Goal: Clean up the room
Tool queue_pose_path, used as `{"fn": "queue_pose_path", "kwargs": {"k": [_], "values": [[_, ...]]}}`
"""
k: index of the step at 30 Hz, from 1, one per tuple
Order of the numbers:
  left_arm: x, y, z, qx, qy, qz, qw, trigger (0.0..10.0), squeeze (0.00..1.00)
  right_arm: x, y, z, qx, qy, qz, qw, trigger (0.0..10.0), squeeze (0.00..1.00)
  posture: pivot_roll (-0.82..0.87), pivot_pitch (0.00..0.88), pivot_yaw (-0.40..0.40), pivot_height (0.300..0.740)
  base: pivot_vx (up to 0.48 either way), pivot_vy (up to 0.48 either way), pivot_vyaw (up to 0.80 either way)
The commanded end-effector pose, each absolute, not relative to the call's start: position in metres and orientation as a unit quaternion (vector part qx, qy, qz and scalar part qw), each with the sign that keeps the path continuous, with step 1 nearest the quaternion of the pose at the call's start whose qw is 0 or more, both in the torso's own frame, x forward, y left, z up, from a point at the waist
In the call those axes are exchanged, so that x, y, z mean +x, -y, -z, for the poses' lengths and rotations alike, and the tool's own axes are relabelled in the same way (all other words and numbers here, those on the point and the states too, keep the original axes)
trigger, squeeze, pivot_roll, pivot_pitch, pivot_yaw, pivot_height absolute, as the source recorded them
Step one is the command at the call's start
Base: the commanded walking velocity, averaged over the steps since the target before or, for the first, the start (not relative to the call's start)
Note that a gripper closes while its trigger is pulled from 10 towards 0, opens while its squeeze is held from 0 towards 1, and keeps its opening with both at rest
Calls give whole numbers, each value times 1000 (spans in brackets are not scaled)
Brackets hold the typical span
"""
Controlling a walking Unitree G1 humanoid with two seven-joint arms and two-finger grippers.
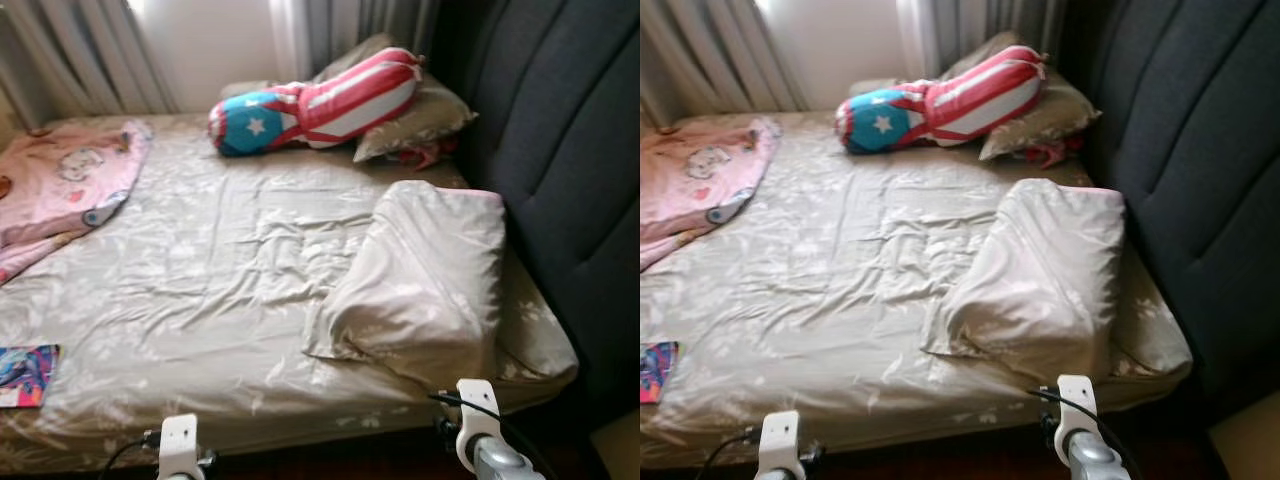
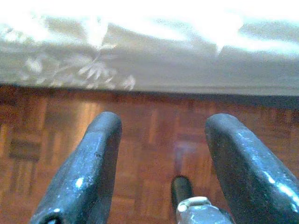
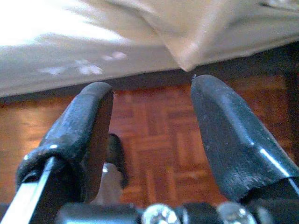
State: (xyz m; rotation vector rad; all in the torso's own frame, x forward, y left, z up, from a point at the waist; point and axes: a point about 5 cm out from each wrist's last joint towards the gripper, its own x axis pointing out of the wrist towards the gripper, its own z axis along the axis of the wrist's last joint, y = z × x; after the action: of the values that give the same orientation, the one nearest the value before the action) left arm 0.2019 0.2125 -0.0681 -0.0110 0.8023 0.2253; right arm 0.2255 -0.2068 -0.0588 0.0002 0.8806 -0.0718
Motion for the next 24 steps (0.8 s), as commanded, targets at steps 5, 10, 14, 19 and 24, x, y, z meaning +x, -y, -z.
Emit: {"fn": "queue_pose_path", "kwargs": {"k": [5,10,14,19,24], "values": [[193,-217,72,-2,-402,-117,908,10000,0,229,203,57,2,-423,29,906,10000,0,-61,14,25,740,0,0,-696],[193,-217,72,-3,-402,-117,908,10000,0,229,203,57,0,-423,28,906,10000,0,-61,15,25,740,0,0,-694],[193,-217,72,-3,-401,-118,908,10000,0,229,203,57,0,-423,27,906,10000,0,-62,15,25,740,0,0,-694],[193,-217,72,-6,-399,-119,909,10000,0,229,203,57,-1,-423,27,906,10000,0,-62,15,25,740,0,0,-686],[193,-217,72,-7,-400,-119,909,10000,0,230,203,56,2,-417,26,909,10000,0,-61,14,25,740,0,0,-135]]}}
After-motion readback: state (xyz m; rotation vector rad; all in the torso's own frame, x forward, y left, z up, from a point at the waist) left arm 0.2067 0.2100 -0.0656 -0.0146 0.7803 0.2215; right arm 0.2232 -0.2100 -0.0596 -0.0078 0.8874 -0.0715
